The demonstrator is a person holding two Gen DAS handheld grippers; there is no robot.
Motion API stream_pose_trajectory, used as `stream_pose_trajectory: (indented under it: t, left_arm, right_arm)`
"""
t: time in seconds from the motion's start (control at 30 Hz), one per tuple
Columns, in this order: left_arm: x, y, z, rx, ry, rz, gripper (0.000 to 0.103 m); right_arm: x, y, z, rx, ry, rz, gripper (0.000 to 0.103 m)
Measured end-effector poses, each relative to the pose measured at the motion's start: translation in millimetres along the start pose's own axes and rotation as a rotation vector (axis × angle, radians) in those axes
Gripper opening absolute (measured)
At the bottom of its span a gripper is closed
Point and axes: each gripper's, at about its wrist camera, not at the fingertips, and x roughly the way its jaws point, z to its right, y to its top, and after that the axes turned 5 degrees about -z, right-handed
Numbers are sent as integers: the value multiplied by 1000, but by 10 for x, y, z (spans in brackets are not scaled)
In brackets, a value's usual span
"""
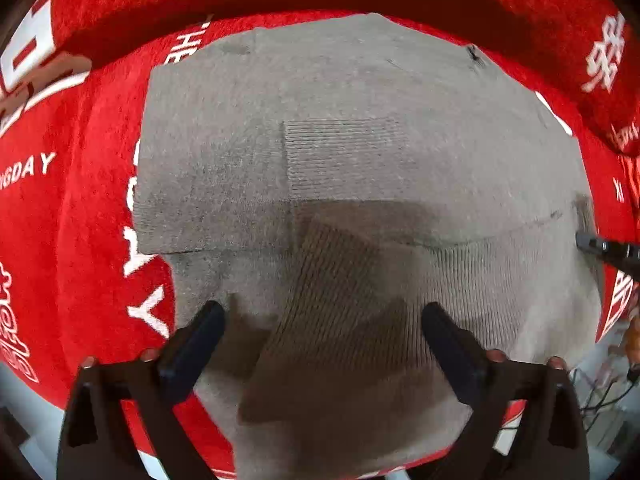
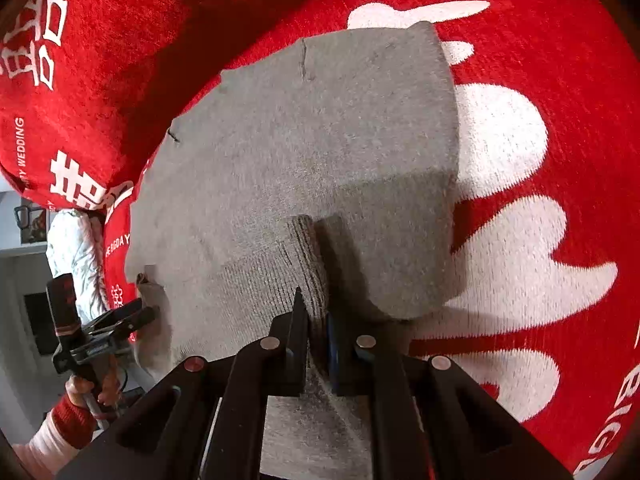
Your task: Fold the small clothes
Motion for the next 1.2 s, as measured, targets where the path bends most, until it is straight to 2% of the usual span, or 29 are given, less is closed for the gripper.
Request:
stream_pose_trajectory:
  t: [0.1, 0.17, 0.2, 0.23, 0.4, 0.53, 0.67, 0.8, 0.93, 1.03, 1.2]
  left_arm:
    - [55, -35, -34, -18, -18, -30, 64]
    - [45, -77, -24, 7, 2, -27, 34]
    - [29, -93, -21, 19, -6, -21, 23]
    - [10, -107, -23, 30, -34, -22, 7]
    - [-216, -172, -27, 74, -73, 12, 7]
    - [-676, -130, -60, 108, -120, 82, 7]
    - [-1138, 38, -102, 128, -137, 189, 7]
    - [-1358, 427, -169, 122, -116, 295, 7]
    - [-1183, 952, -180, 82, -65, 332, 7]
    - [-852, 1214, -171, 63, -6, 309, 7]
    - [-287, 1410, -240, 20, 64, 240, 7]
  right_arm:
    - [12, 6, 4, 6, 2, 0, 10]
    - [21, 8, -6, 18, -4, 4, 10]
    - [20, 1, -22, 21, -15, 7, 10]
    - [11, -10, -51, 16, -30, 14, 10]
    - [-134, -170, -352, -48, -122, 62, 7]
    - [-492, -220, -629, -86, -110, 156, 7]
    - [-859, 56, -875, -138, -114, 264, 7]
    - [-866, 534, -941, -156, -123, 299, 7]
    - [-558, 990, -881, -146, -148, 277, 7]
    - [-190, 1274, -782, -134, -187, 228, 7]
    - [200, 1415, -464, -30, -185, 179, 7]
